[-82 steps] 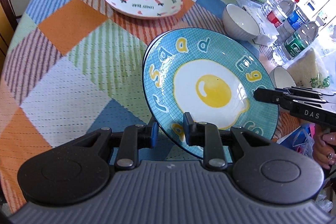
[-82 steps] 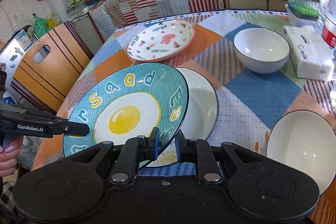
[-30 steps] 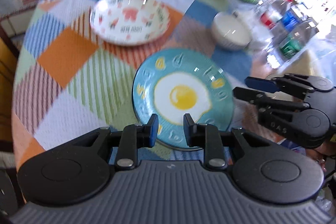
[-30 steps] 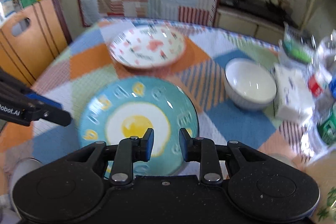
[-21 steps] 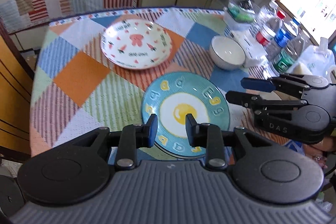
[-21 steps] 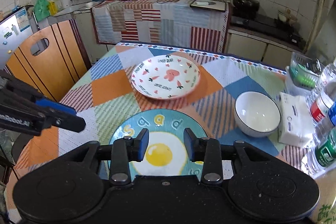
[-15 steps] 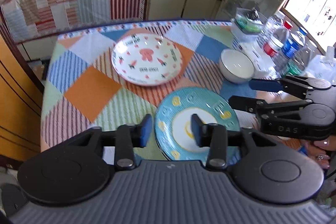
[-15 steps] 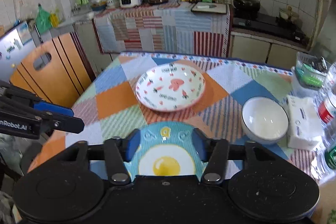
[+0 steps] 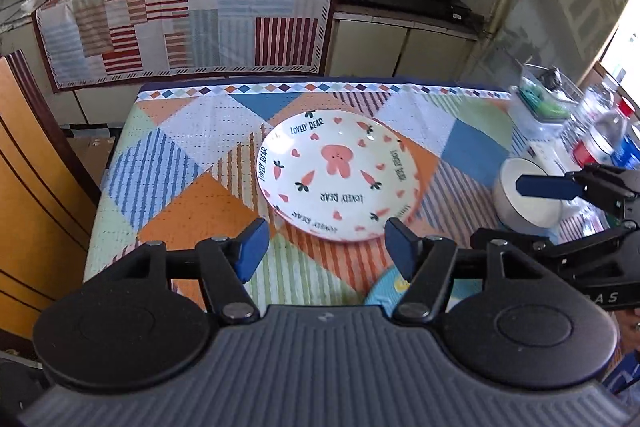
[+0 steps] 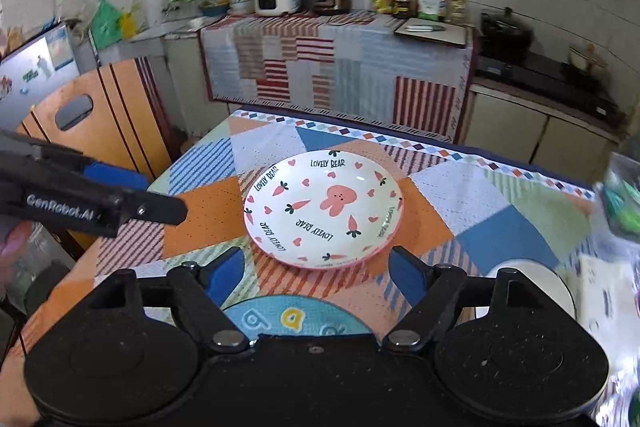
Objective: Organize plates and bowls
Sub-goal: 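Move the right gripper to the rim of the Lovely Bear plate, then grasp the Lovely Bear plate rim with the right gripper and lift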
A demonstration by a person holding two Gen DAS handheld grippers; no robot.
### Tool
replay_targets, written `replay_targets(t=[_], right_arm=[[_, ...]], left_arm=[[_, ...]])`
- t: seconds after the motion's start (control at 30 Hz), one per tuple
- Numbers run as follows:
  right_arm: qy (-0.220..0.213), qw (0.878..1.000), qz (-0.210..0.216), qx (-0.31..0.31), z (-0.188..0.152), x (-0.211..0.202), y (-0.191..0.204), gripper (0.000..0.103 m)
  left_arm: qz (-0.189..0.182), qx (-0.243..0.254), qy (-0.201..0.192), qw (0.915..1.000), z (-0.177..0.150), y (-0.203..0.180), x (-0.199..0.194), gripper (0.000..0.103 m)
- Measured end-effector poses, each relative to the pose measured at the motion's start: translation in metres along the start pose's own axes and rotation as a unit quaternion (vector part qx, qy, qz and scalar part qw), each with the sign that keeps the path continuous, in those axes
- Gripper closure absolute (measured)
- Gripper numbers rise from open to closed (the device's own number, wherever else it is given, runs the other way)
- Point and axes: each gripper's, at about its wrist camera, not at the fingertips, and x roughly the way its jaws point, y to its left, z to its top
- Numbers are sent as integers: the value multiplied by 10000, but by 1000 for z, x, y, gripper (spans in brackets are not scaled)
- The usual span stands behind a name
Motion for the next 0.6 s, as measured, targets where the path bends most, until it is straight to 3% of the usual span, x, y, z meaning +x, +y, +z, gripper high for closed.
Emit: replay_targets(t=[0.3, 0.6], right_arm=[[654, 9941, 366, 783, 15, 66, -32, 20], [1343, 9707, 349, 1963, 7, 139, -73, 21]], left_arm=[[-101, -366, 144, 9992, 10, 24, 50, 40], [183, -523, 282, 9981, 9, 38, 99, 40]])
